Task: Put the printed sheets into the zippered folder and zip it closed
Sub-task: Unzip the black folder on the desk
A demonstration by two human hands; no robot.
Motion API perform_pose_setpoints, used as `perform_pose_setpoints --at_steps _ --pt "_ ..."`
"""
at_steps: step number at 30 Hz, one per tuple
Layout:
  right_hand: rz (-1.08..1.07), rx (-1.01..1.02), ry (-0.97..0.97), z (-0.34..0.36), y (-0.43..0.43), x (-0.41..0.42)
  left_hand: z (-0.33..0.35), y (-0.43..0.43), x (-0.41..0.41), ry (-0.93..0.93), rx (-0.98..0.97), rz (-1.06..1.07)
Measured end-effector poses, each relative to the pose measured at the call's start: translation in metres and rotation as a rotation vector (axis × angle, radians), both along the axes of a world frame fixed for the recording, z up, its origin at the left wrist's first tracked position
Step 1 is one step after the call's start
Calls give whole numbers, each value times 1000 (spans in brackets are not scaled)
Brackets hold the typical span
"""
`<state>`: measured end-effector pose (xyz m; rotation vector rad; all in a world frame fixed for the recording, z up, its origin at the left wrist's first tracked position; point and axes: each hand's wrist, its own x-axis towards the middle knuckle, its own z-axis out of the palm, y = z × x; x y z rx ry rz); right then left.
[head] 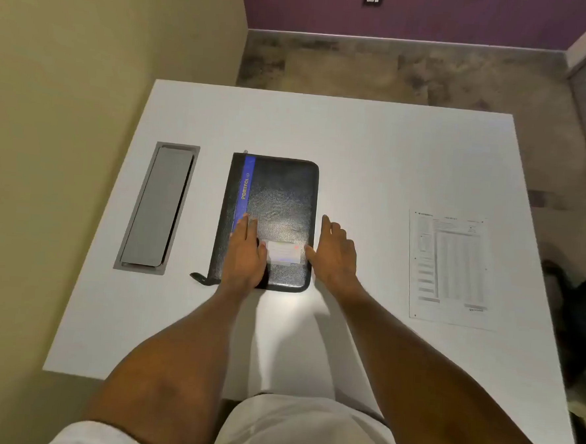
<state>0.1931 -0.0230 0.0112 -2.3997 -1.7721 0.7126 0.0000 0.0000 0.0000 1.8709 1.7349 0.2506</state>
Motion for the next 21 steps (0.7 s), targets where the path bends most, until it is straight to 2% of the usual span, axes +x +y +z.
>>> perform_pose_setpoints --at_steps 6,13,21 --pt "-125 -47 71 -17 49 -6 -19 66 -18 18 -93 101" --pt "-285 -75 257 -43 114 -4 -47 148 -30 27 -194 174" --pt "-380 -116 217 -66 155 -9 -54 188 -25 -16 -209 229"
